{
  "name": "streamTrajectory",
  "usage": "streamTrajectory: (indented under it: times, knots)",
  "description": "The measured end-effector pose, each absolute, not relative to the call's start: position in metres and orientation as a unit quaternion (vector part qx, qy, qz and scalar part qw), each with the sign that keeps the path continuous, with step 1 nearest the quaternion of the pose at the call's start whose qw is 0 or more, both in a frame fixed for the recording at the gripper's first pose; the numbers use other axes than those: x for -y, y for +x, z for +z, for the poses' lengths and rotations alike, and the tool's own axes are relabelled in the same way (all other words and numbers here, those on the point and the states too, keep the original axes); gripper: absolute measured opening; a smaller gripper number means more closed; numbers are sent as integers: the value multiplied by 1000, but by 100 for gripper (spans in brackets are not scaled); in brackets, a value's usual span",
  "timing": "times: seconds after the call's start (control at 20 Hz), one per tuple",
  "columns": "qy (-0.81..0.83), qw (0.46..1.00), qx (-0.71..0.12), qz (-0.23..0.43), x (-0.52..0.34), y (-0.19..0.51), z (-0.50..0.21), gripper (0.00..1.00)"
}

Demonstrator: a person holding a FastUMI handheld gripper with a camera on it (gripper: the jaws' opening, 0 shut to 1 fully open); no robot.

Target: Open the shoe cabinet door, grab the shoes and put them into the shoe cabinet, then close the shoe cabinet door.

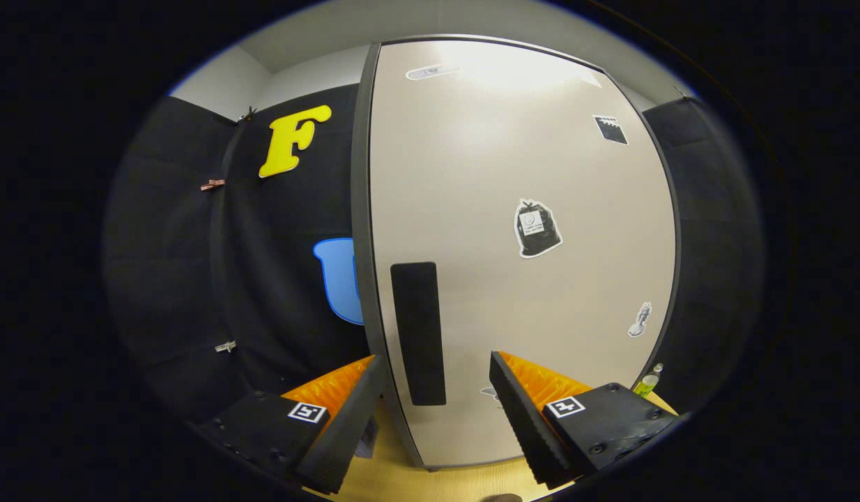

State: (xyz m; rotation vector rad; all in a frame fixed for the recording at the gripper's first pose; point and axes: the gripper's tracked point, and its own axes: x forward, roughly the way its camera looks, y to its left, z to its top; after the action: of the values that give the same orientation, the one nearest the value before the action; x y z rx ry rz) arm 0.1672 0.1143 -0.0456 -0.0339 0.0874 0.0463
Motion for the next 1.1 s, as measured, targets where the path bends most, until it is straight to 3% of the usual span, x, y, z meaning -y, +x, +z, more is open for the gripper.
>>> streamTrajectory:
  times: [0.15, 0.3, 0.45, 0.6, 0.75, 0.8, 0.95, 1.1]
  knots:
    - [-18, 999, -48, 17, -115, 179, -51, 98]
    - [-23, 999, -43, 9, -114, 185, -51, 84]
    - [-32, 999, -38, 9, -118, 193, -50, 84]
    - [-32, 999, -34, 7, -119, 193, -47, 57]
    - [-33, 999, -38, 17, -124, 190, -48, 57]
    - [-42, 999, -32, 9, -125, 202, -49, 36]
    - [-44, 998, -37, 8, -124, 194, -51, 29]
    - [-45, 998, -42, 11, -123, 189, -51, 29]
